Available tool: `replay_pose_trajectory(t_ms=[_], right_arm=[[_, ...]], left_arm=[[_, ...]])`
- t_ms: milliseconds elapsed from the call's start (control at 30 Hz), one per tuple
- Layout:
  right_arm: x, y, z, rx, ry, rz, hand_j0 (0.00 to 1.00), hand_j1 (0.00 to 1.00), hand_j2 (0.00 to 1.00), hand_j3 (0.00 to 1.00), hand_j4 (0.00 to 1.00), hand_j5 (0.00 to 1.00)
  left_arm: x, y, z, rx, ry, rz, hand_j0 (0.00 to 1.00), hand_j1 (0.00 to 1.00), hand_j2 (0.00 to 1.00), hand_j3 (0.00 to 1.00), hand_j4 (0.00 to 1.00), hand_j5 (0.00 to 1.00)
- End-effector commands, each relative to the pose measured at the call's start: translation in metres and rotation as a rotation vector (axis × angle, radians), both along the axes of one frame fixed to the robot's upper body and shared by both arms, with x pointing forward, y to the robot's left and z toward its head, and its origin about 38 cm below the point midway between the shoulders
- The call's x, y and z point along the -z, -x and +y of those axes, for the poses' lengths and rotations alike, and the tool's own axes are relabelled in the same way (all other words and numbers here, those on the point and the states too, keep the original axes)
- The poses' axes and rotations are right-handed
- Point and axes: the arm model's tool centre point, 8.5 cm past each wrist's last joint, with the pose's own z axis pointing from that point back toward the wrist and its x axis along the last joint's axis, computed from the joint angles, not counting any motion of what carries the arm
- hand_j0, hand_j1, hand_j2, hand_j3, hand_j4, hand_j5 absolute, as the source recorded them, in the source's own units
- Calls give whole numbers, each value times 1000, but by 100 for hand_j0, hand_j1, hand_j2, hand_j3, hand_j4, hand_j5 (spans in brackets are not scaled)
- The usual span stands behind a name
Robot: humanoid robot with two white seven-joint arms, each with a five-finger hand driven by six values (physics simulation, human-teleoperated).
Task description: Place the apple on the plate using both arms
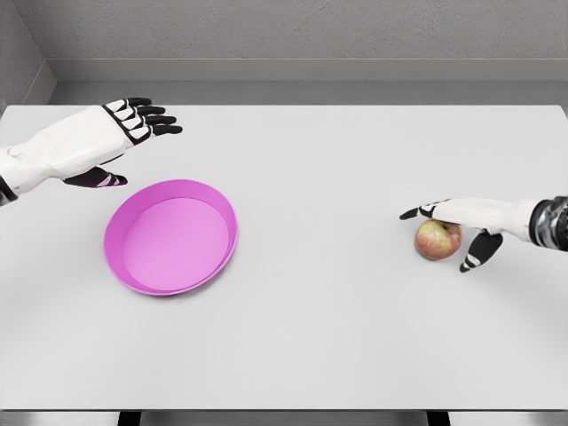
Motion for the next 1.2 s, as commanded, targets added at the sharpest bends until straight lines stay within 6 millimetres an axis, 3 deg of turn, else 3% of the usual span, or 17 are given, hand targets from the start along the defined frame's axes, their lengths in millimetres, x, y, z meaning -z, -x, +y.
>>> replay_pose_trajectory(t_ms=[0, 33, 67, 100, 167, 233, 500, 800, 967, 1167], right_arm=[[5, 2, 1, -2, 2, 14, 92, 92, 92, 92, 92, 92], [5, 2, 1, -2, 2, 14, 84, 84, 84, 84, 84, 84], [5, 2, 1, -2, 2, 14, 64, 64, 64, 64, 64, 64], [5, 2, 1, -2, 2, 14, 60, 60, 60, 60, 60, 60], [6, 3, 2, -7, 1, 17, 37, 37, 37, 37, 37, 37], [6, 3, 2, -10, 0, 16, 32, 32, 32, 32, 32, 32], [-1, 1, 4, -12, -6, -1, 33, 33, 33, 33, 33, 33], [-25, -6, 15, -44, -25, -60, 33, 33, 33, 33, 33, 33], [-28, -5, 31, -82, -51, -73, 33, 33, 33, 33, 33, 33], [-34, -14, 73, -153, -139, -103, 33, 33, 33, 33, 33, 33]], left_arm=[[-1, 0, 0, 0, 5, -1, 100, 100, 100, 100, 100, 100], [-1, 0, 0, -1, 5, 1, 100, 100, 100, 100, 100, 100], [-1, 0, 0, 0, 7, 1, 100, 100, 100, 100, 100, 100], [-1, 0, 0, -1, 5, 1, 100, 100, 100, 100, 100, 100], [-1, 0, 0, 1, 7, 0, 100, 100, 100, 100, 100, 100], [-1, 0, -1, 1, 7, 0, 100, 100, 100, 100, 100, 100], [-1, 0, 0, 1, 7, 0, 100, 100, 100, 100, 100, 100], [-1, 0, 1, -2, 4, 1, 100, 100, 100, 100, 100, 100], [-1, 0, 2, -4, 3, 2, 100, 100, 100, 100, 100, 100], [-1, 0, 2, -4, 3, 2, 100, 100, 100, 100, 100, 100]])
